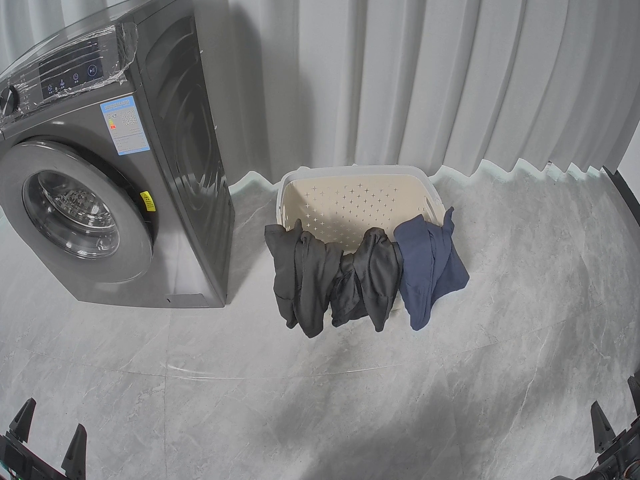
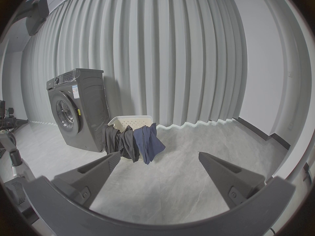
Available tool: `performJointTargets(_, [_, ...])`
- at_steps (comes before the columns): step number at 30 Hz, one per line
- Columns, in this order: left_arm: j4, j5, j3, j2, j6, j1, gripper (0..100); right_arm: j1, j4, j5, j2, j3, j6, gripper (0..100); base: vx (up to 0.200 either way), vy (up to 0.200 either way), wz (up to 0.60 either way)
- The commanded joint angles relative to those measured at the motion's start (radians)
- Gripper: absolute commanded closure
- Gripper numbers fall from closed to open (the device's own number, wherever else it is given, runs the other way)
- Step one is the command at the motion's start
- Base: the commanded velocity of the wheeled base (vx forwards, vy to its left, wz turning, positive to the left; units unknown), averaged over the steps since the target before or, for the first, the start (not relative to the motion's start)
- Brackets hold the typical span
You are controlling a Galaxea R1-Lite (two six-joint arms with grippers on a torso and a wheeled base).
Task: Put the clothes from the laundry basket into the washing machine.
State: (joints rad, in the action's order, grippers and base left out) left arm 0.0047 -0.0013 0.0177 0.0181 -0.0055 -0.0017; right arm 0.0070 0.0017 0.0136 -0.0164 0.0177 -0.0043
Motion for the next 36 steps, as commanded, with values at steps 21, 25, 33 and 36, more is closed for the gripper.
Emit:
performJointTargets(21, [0.000,0.000,-0.016,-0.015,-0.001,0.000,0,0.001,0.000,0.000,0.016,-0.016,0.000,0,0.010,-0.105,0.00])
performJointTargets(25, [0.000,-0.002,-0.016,-0.015,0.004,0.000,0,0.001,0.000,0.000,0.016,-0.016,0.000,0,0.000,-0.050,0.00])
performJointTargets(33, [0.000,-0.002,-0.016,-0.015,0.004,0.000,0,0.001,0.000,0.000,0.016,-0.016,0.000,0,0.000,0.000,0.00])
performJointTargets(36, [0.000,-0.002,-0.016,-0.015,0.004,0.000,0,0.001,0.000,0.000,0.016,-0.016,0.000,0,0.133,0.000,0.00])
